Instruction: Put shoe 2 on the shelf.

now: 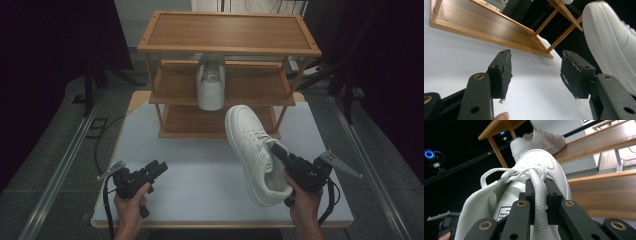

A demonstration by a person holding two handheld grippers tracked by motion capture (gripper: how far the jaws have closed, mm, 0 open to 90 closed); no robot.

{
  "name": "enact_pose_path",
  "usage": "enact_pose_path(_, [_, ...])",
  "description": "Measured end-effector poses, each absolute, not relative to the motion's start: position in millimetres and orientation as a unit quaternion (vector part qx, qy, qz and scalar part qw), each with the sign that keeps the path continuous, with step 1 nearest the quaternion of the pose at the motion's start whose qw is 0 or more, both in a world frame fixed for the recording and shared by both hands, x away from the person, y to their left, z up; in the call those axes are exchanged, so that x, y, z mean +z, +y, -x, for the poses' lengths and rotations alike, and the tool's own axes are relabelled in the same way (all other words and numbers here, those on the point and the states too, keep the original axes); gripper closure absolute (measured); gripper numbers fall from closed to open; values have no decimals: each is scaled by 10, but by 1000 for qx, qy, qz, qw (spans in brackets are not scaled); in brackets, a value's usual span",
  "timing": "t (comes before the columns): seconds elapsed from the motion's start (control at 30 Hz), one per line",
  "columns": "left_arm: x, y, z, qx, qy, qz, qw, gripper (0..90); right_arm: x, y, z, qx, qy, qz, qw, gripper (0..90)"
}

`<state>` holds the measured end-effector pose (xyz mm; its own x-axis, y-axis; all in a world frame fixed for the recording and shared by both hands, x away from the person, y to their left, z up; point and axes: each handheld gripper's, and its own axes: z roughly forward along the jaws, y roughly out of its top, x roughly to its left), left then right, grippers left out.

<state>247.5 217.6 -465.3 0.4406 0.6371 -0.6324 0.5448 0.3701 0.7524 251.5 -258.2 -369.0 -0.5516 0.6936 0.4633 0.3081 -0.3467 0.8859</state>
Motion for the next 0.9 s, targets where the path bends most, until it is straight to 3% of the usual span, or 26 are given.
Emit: enact_pose_path(0.9, [-4684, 2186, -2481, 35, 531, -559, 635, 416, -3117, -2381, -3248, 690, 504, -485, 184, 835])
